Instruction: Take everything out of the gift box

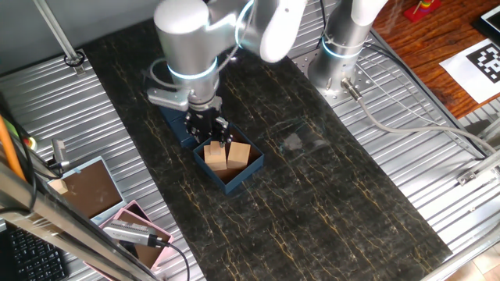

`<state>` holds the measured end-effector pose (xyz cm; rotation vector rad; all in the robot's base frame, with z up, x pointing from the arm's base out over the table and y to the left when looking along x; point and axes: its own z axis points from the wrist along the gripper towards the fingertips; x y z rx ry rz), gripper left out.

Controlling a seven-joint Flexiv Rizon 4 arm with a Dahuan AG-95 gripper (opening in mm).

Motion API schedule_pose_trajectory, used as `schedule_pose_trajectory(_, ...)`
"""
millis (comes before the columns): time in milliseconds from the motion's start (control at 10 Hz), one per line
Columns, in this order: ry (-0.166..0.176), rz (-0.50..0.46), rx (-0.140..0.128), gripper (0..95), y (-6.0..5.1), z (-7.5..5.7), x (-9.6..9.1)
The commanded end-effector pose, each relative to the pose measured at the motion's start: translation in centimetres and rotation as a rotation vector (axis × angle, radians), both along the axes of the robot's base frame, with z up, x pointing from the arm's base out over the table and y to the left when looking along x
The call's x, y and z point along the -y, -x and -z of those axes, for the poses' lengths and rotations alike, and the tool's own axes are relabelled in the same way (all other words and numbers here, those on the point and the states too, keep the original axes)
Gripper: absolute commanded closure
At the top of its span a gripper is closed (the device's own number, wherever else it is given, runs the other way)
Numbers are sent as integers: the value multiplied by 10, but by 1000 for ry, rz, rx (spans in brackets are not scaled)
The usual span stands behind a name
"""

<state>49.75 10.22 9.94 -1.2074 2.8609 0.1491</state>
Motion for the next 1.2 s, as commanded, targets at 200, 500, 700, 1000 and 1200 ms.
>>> schedule_pose_trajectory(200,3,-2,13,380,2,12,-5)
schedule_pose_trajectory(500,7,31,16,950,3,16,-8)
schedule_pose_trajectory(700,7,37,14,950,3,14,-8)
schedule_pose_trajectory(1000,8,56,-13,950,0,-14,-2)
schedule_pose_trajectory(1200,14,18,-32,950,-3,-43,20)
